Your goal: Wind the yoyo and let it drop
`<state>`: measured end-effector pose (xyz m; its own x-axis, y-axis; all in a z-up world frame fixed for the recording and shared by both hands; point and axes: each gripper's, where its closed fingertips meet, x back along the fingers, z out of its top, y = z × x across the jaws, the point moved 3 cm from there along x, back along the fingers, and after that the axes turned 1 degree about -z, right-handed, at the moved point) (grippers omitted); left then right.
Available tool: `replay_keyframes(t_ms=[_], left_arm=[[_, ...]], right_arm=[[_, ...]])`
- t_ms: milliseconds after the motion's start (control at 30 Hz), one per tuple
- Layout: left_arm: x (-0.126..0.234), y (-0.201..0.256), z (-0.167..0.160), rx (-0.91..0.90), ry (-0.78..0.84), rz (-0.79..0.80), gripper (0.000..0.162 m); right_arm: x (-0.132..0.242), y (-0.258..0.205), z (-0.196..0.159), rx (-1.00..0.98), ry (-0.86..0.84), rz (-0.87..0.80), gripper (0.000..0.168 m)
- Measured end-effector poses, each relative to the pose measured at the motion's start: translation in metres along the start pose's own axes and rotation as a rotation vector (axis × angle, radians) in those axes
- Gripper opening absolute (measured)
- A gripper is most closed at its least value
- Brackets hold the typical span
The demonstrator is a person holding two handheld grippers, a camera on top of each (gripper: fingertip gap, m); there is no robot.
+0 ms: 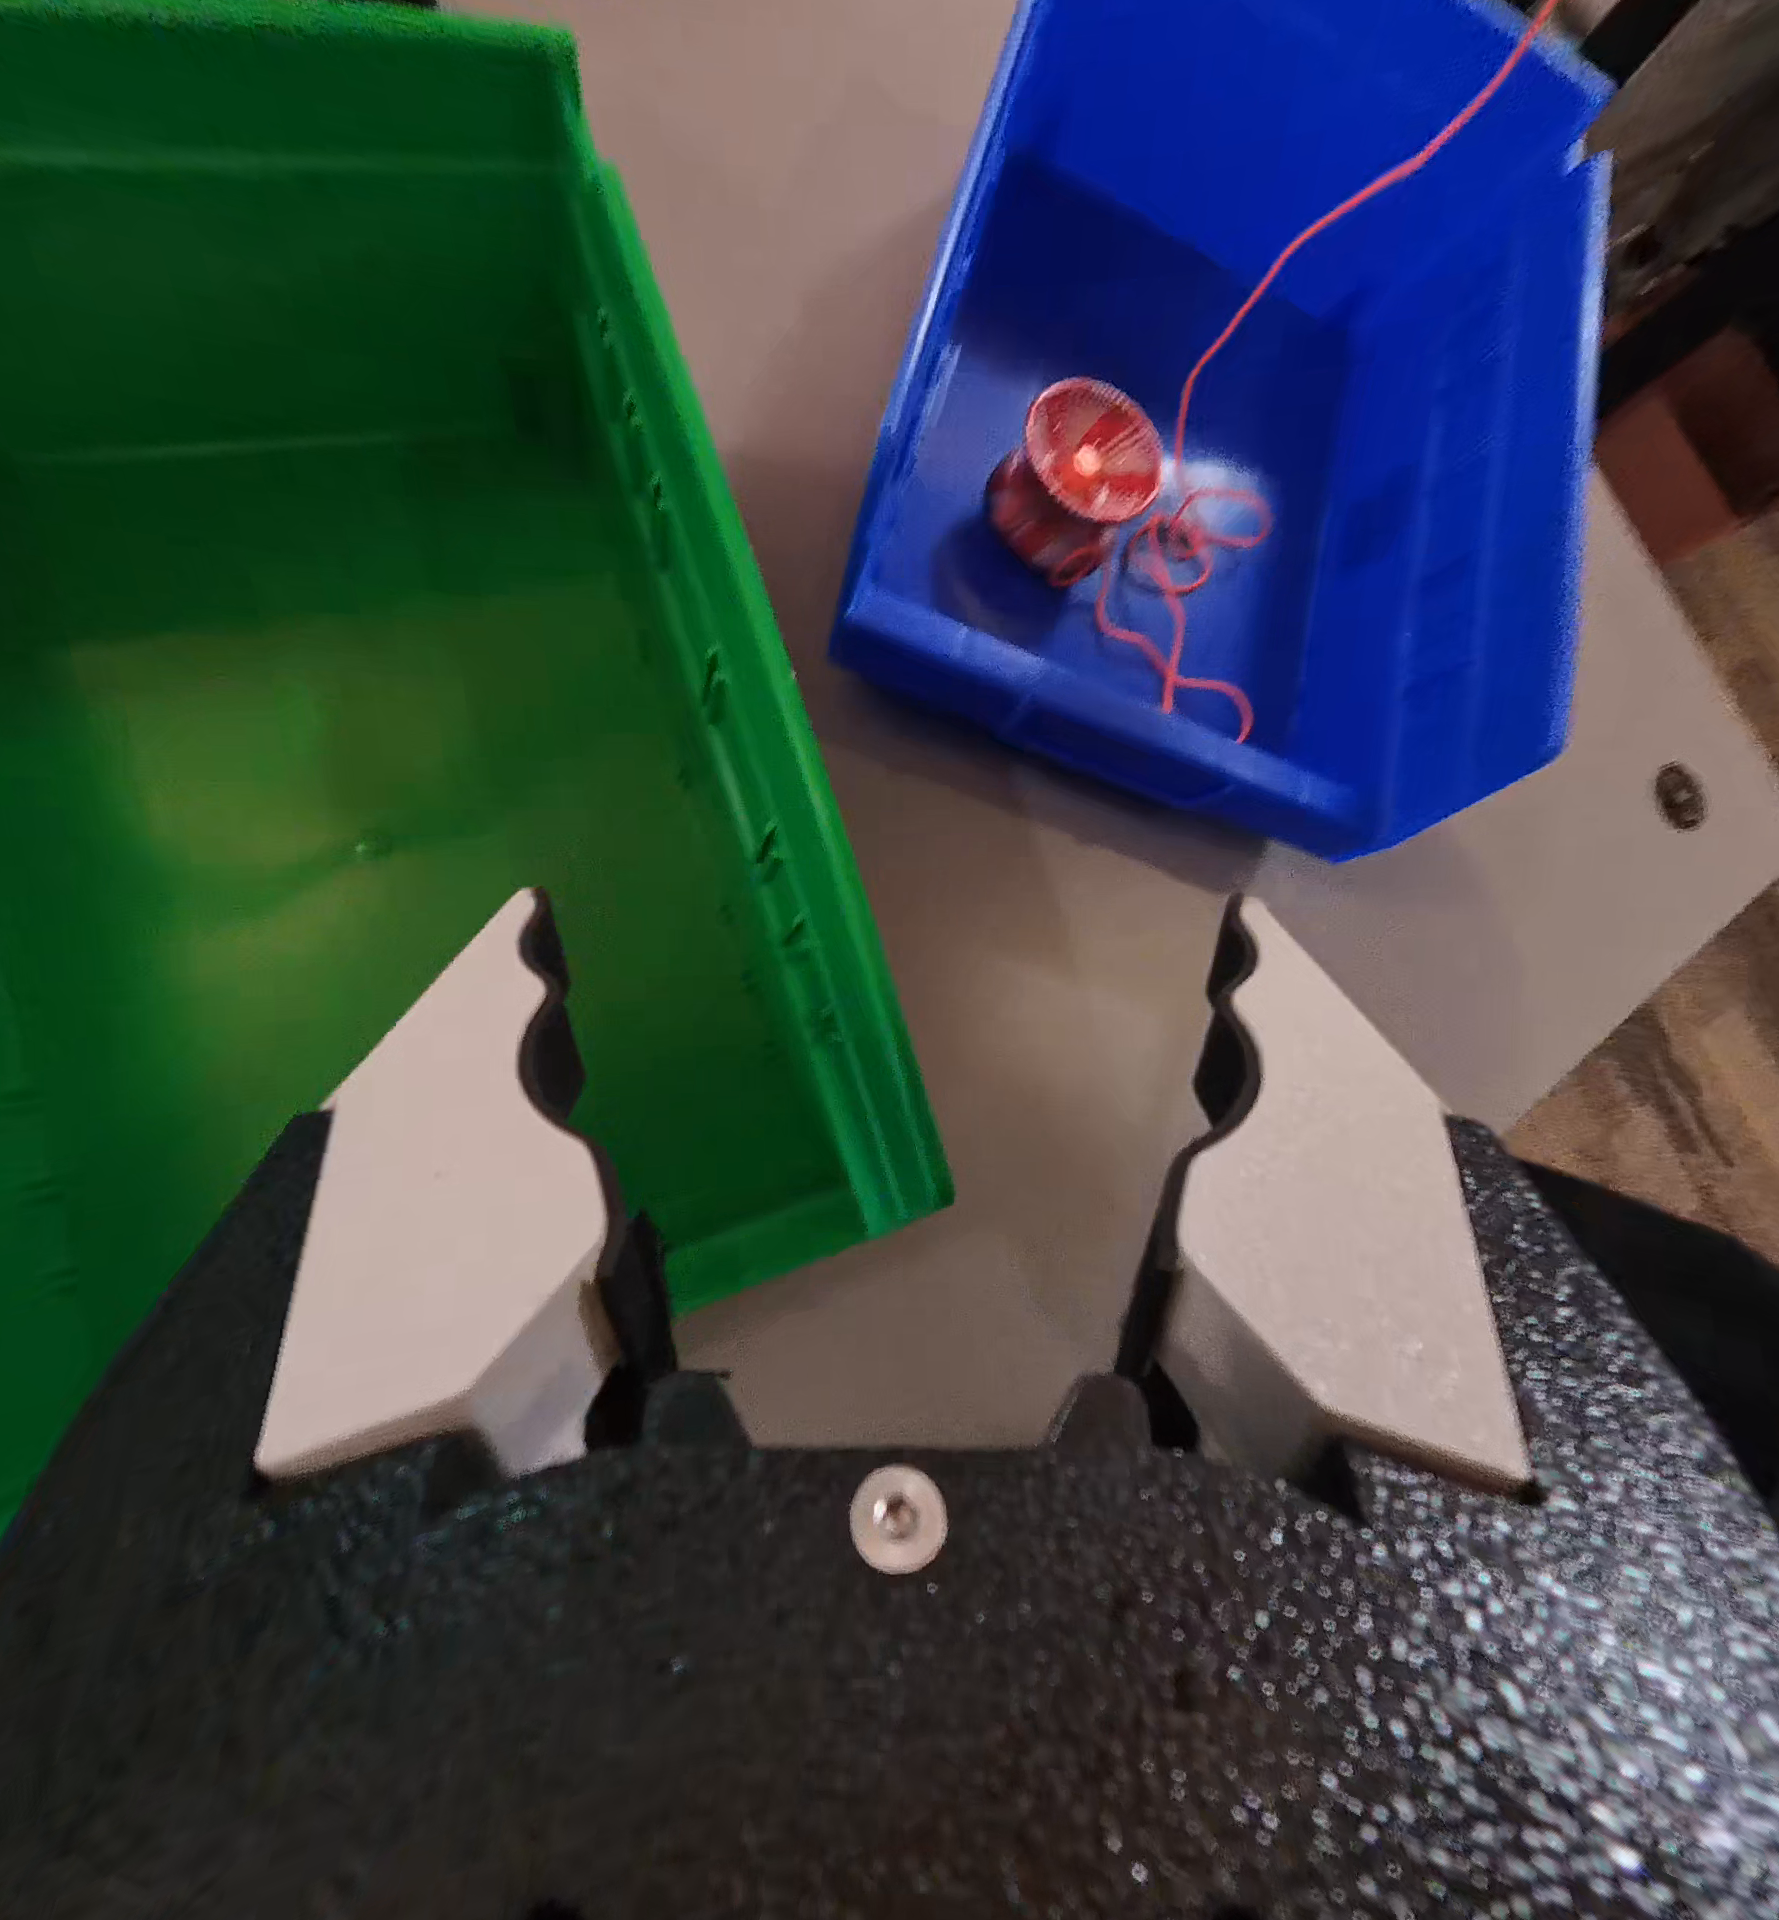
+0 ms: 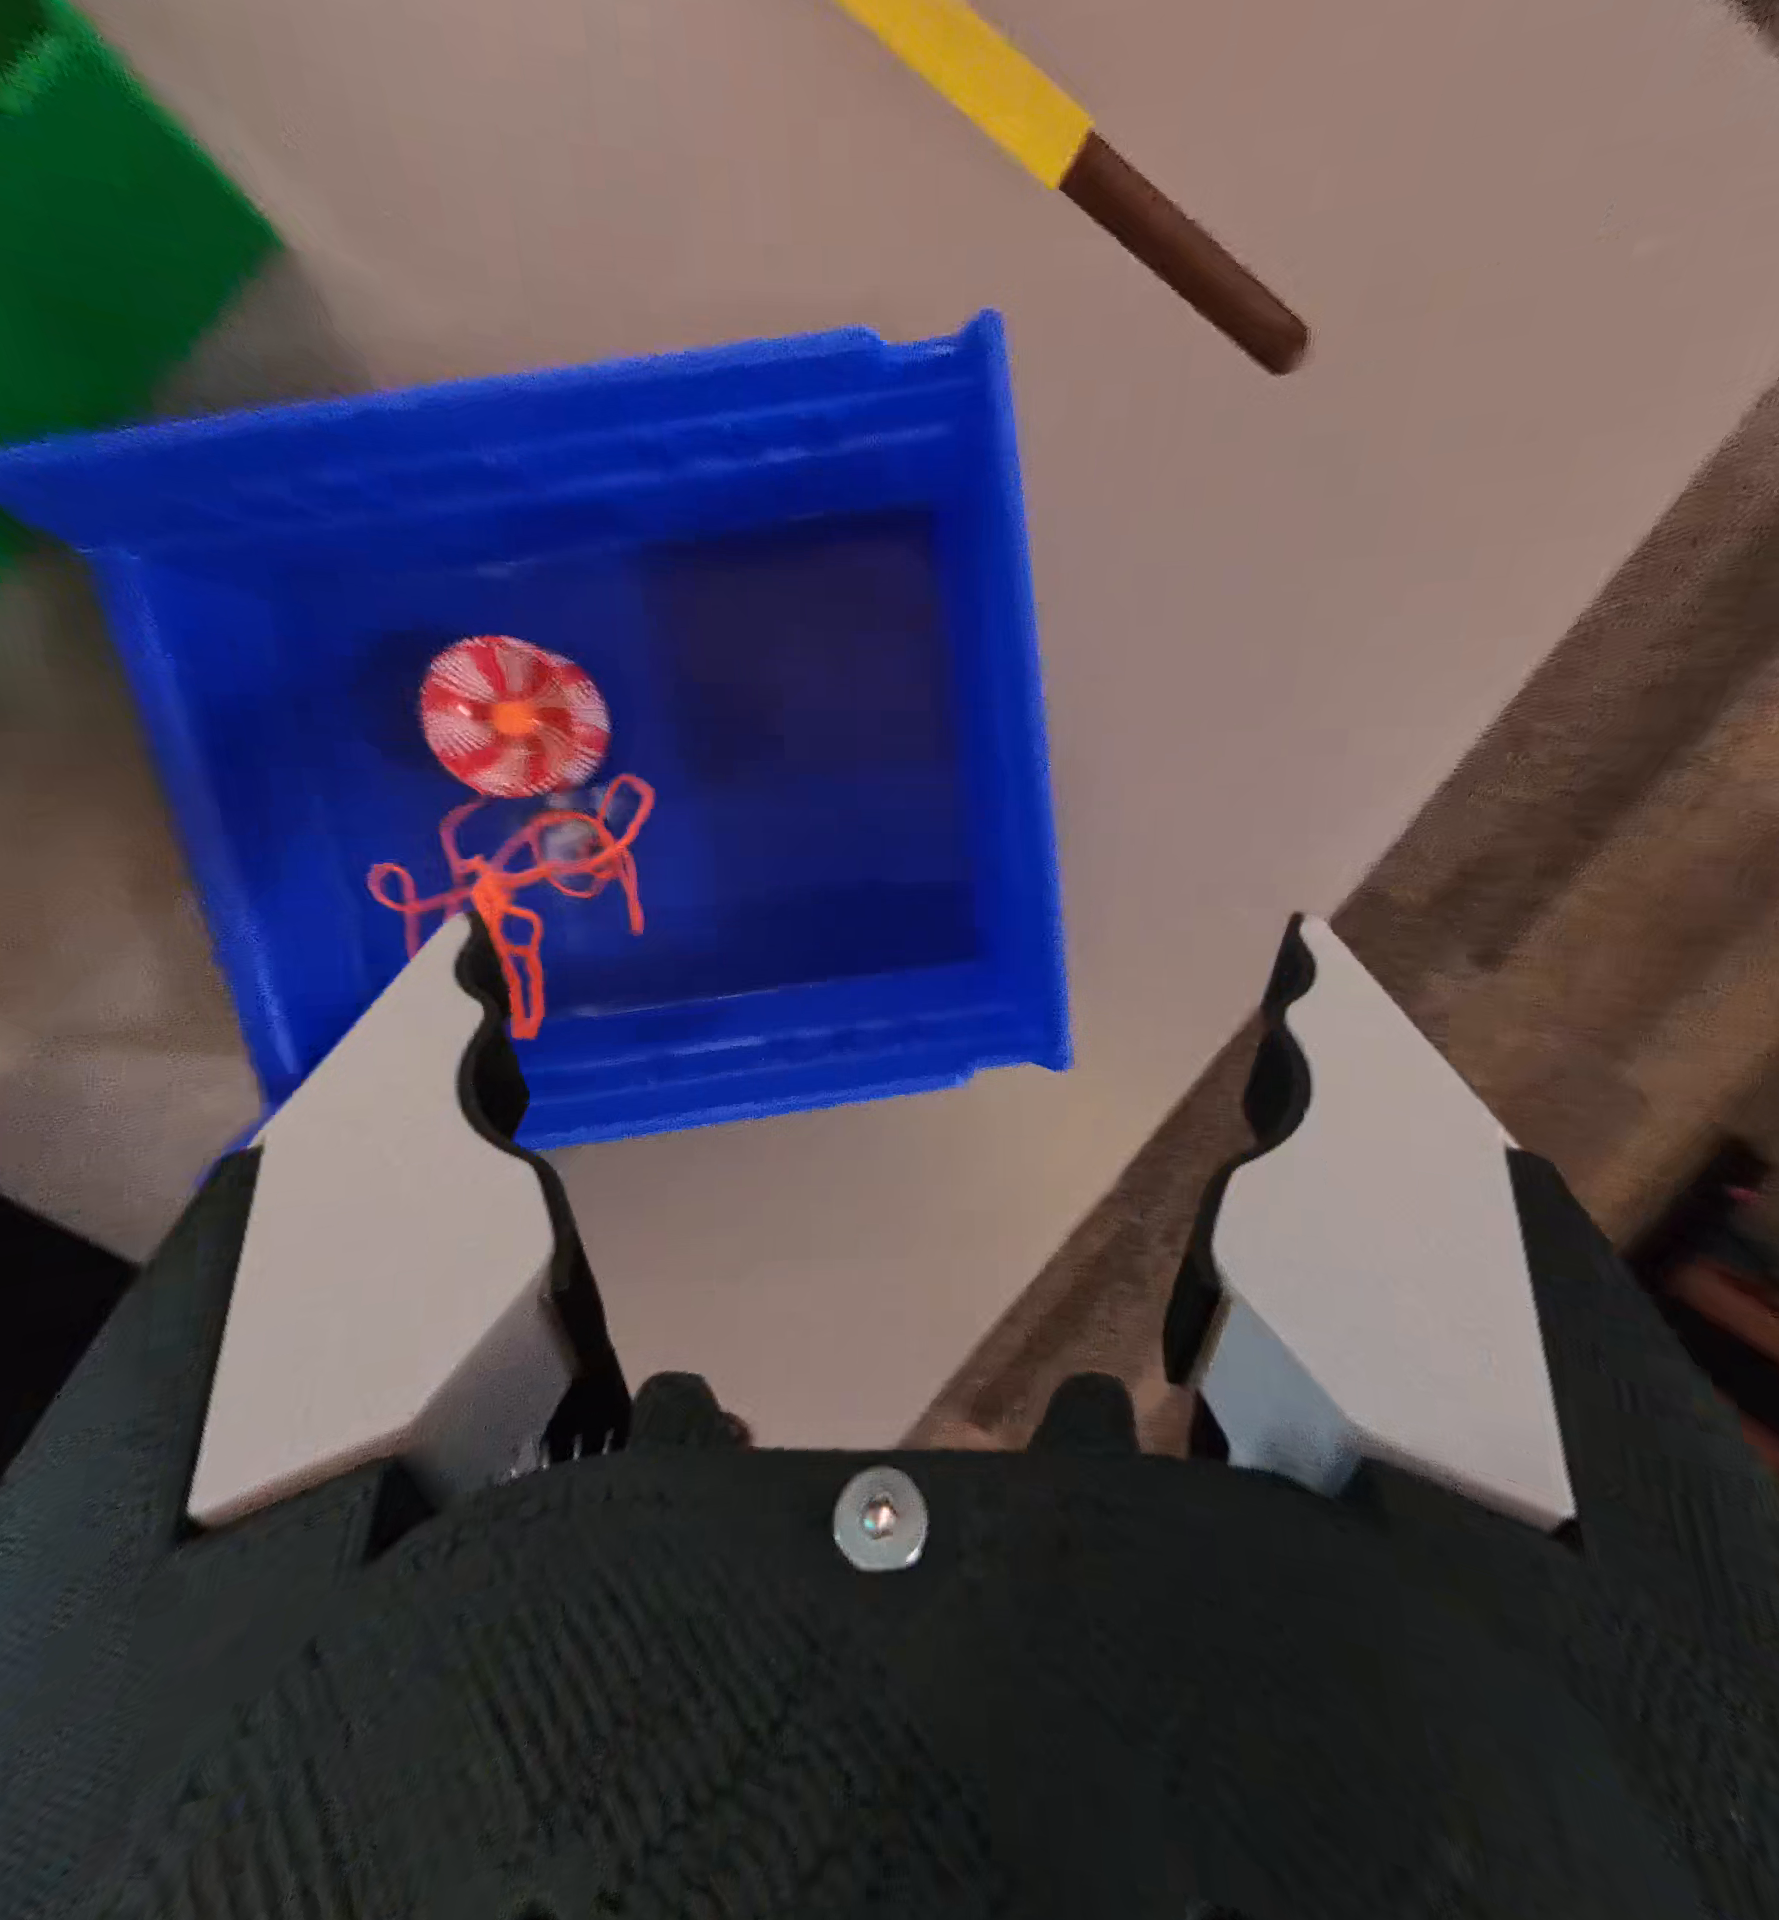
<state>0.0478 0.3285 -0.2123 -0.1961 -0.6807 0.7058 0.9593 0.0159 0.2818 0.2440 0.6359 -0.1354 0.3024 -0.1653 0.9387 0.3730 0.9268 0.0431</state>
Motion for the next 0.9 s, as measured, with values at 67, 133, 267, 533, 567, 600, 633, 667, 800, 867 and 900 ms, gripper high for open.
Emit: replay_keyframes(t_ms=[67, 133, 267, 533, 567, 600, 633, 667, 800, 867, 900], left_arm=[[-0.004, -0.001, -0.006, 0.006, -0.025, 0.008, 0.121], [-0.01, 0.004, -0.006, 0.018, -0.023, -0.013, 0.122], [-0.009, 0.044, 0.03, 0.005, 0.159, -0.128, 0.111], [-0.085, 0.167, 0.127, -0.421, 0.293, -0.34, 0.053], [-0.1, 0.172, 0.129, -0.419, 0.246, -0.354, 0.044], [-0.116, 0.176, 0.129, -0.411, 0.194, -0.371, 0.033], [-0.127, 0.179, 0.127, -0.4, 0.152, -0.4, 0.008], [-0.136, 0.175, 0.124, -0.39, 0.117, -0.389, 0.0], [-0.163, 0.14, 0.108, -0.332, -0.005, -0.23, 0.0], [-0.163, 0.138, 0.112, -0.22, 0.024, -0.272, 0.016], [-0.164, 0.136, 0.113, -0.154, 0.002, -0.264, 0.083]], right_arm=[[0.002, 0.013, -0.011, 0.05, -0.017, -0.153, 0.142], [-0.001, 0.017, -0.023, 0.134, -0.039, -0.249, 0.132], [-0.02, -0.012, -0.026, 0.042, 0.08, -0.01, 0.134], [-0.018, -0.057, -0.011, 0.104, 0.293, 0.24, 0.132], [-0.017, -0.058, -0.011, 0.114, 0.296, 0.248, 0.132], [-0.015, -0.059, -0.011, 0.119, 0.302, 0.256, 0.132], [-0.013, -0.059, -0.012, 0.127, 0.302, 0.265, 0.132], [-0.012, -0.056, -0.016, 0.142, 0.292, 0.255, 0.134], [0.011, -0.015, -0.022, 0.09, 0.394, 0.08, 0.133], [0.021, 0.004, -0.031, -0.003, 0.457, 0.027, 0.133], [0.023, 0.009, -0.038, -0.04, 0.47, 0.011, 0.135]])
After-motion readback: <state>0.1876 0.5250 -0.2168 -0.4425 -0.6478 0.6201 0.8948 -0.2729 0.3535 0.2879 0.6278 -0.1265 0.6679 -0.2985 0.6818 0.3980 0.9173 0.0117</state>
